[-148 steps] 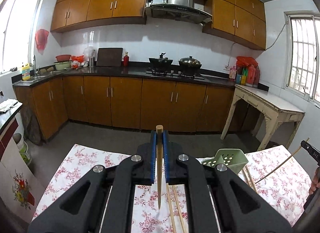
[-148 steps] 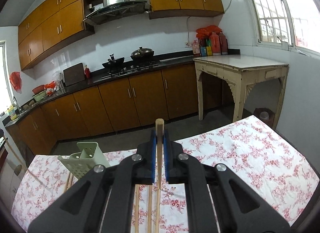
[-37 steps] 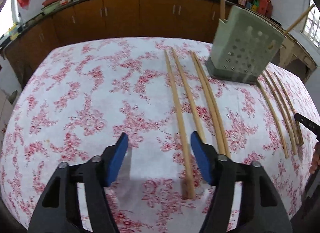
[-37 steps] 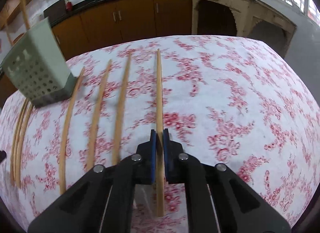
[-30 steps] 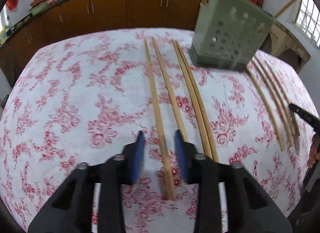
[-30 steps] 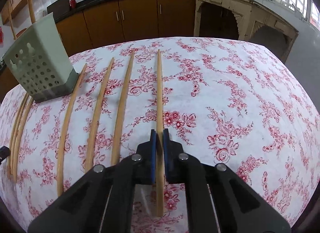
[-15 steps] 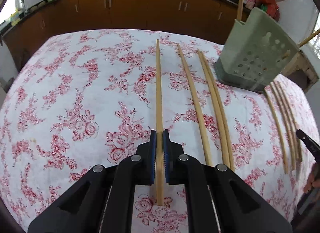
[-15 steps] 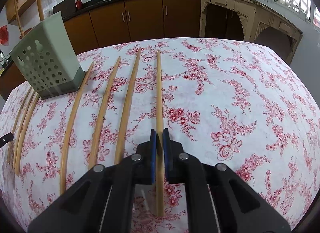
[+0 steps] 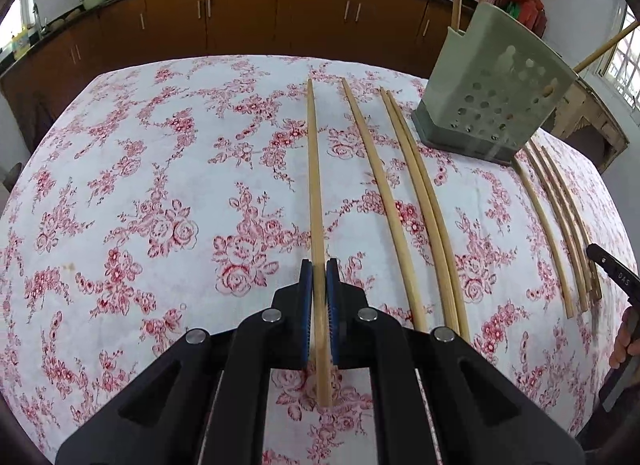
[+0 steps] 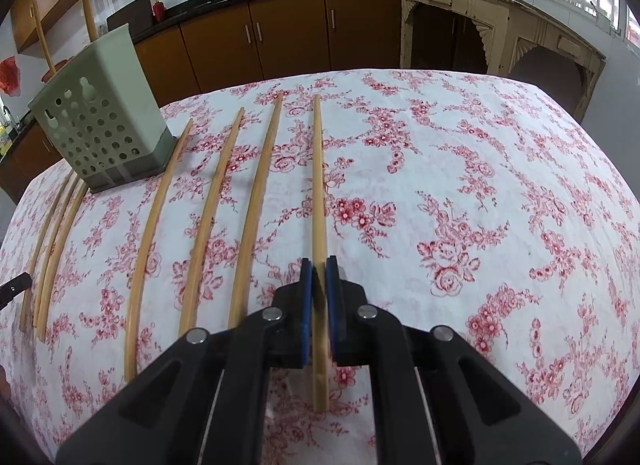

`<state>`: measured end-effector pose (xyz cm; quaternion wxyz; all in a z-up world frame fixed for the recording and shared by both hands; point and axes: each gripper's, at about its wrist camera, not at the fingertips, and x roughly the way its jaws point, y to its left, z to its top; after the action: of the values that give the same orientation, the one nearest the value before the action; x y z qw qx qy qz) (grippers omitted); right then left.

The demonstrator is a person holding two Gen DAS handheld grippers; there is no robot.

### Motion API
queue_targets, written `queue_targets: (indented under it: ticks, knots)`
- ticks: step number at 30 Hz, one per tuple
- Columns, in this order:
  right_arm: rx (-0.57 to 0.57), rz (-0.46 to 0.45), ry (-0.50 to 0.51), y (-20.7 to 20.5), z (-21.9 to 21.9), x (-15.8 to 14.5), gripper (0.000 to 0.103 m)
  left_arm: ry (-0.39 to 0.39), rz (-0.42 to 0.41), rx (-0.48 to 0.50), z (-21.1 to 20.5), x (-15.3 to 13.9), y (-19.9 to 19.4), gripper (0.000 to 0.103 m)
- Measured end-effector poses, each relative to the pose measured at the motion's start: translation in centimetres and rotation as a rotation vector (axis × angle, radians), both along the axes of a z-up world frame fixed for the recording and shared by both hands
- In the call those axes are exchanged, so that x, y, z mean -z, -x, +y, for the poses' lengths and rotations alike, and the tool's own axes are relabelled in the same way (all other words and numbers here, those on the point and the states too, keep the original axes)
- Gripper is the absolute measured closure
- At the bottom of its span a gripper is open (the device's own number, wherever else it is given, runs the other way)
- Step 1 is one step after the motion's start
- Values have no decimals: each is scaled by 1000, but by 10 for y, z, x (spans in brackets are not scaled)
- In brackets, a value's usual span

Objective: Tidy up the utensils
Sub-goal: 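Lift both held chopsticks and lower them upright into the green utensil holder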

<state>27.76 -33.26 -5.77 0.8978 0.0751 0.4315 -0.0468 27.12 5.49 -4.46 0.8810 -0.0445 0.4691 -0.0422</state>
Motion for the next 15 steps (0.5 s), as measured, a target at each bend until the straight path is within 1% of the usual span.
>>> queue_targets:
  ticks: [5,8,10,11,12,15]
  knots:
    - [-16,6,12,11,4,0,88,-30,3,16,-2,-1,14,95]
    - [-18,-2,23,19,7,1,88,-59,-12,21,-4,0,25,95]
    - [-23,-12,37,22,9,2,88,-65,-25,13,-5,1,27,95]
    - [-23,-13,45,22,10,2,88,-66,-29,4,-5,1,28,95]
    - [-23,-11,48,21,10,2,93,-67,-31,-6,-6,2,29,95]
    - [-22,-7,35,20,9,1,95,-86,-35,-10,-9,2,29,95]
